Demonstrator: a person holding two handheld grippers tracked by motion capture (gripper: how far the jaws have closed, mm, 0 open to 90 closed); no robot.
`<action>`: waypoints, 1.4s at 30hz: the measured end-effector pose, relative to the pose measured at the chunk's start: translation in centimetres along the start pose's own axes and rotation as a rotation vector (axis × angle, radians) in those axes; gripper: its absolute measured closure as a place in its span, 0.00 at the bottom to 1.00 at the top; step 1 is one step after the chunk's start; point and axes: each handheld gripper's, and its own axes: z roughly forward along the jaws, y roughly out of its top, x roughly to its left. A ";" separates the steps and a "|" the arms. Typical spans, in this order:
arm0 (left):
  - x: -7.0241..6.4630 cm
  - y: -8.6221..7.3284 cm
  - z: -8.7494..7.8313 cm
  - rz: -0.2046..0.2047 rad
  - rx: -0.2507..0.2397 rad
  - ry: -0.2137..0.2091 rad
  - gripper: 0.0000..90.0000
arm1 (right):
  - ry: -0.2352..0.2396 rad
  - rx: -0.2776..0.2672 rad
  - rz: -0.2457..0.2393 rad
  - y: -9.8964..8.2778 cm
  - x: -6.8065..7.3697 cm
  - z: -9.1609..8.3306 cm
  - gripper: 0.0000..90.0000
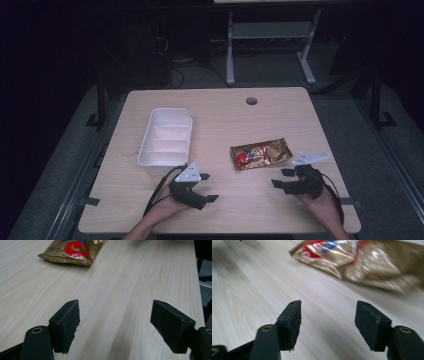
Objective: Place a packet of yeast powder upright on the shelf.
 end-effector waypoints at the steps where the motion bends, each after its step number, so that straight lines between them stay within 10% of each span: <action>1: 0.0 0.0 0.0 0.001 0.000 0.001 0.26 | -0.003 -0.006 0.010 -0.4 -0.1 -0.4 0.40; 18: 0.4 0.8 0.1 -0.013 -0.011 0.016 0.28 | -0.057 -0.036 0.061 -2.5 -1.2 -2.8 0.34; 42: 2.7 7.0 6.4 -0.053 0.068 0.021 0.63 | -0.065 -0.090 0.221 -0.3 -5.1 -2.5 0.27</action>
